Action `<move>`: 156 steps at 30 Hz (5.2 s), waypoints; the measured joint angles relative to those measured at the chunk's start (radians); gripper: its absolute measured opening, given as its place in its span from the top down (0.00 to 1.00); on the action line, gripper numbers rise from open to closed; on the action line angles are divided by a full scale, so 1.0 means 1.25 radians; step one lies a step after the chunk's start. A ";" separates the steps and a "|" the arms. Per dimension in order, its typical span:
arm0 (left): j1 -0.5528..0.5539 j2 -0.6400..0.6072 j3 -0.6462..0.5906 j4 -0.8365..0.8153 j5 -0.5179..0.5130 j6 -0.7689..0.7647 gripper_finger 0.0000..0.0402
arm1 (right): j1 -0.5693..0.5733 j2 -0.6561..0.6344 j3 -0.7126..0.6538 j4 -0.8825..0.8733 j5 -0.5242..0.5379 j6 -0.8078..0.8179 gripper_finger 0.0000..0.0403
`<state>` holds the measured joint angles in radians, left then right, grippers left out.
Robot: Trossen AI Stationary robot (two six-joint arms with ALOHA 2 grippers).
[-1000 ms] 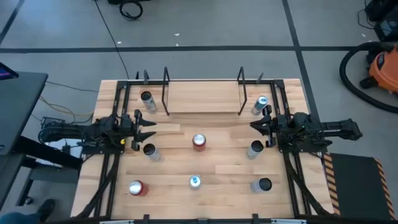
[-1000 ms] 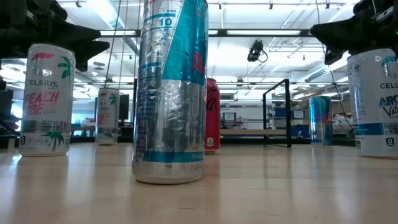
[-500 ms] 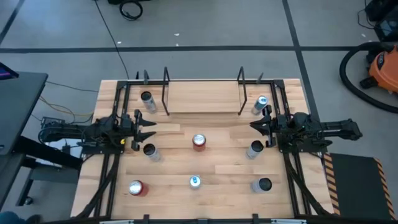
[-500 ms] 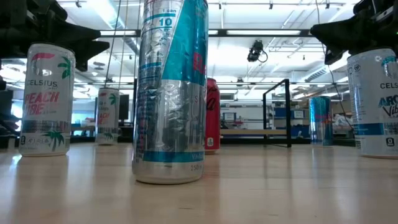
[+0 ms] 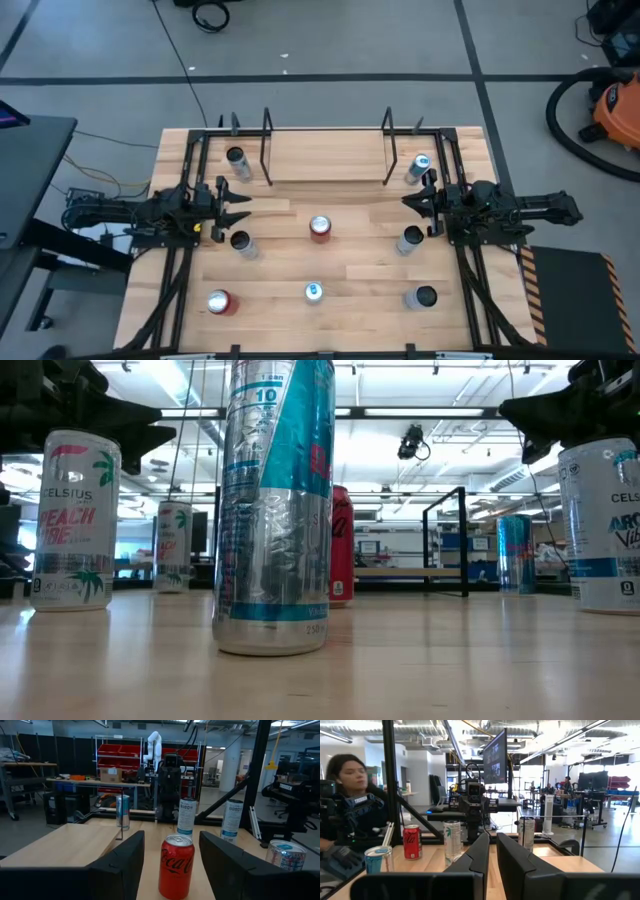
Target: Place canned beverage on shelf
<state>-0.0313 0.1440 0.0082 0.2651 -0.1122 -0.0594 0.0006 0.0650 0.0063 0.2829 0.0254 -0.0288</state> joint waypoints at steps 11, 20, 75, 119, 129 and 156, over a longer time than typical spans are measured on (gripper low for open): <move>0.000 0.000 0.000 0.000 0.000 0.000 0.52 | 0.000 0.000 0.000 0.000 0.000 0.000 0.89; 0.000 0.000 0.000 0.000 0.000 0.000 0.52 | 0.000 0.000 0.000 0.000 0.000 0.000 0.89; 0.000 0.000 0.000 -0.001 0.000 0.016 0.52 | 0.000 0.000 0.000 0.000 0.000 0.000 0.89; 0.000 0.000 0.000 0.031 0.000 -0.032 0.52 | 0.000 0.000 0.000 0.032 0.000 0.000 0.89; 0.000 0.000 0.000 0.030 0.000 -0.025 0.52 | 0.000 0.000 0.000 0.036 0.004 0.007 0.89; 0.000 0.000 0.000 0.029 0.000 -0.055 0.52 | 0.000 0.000 0.000 0.036 0.006 0.006 0.89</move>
<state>-0.0311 0.1440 0.0079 0.3019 -0.1120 -0.1280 0.0006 0.0650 0.0067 0.3275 0.0326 -0.0212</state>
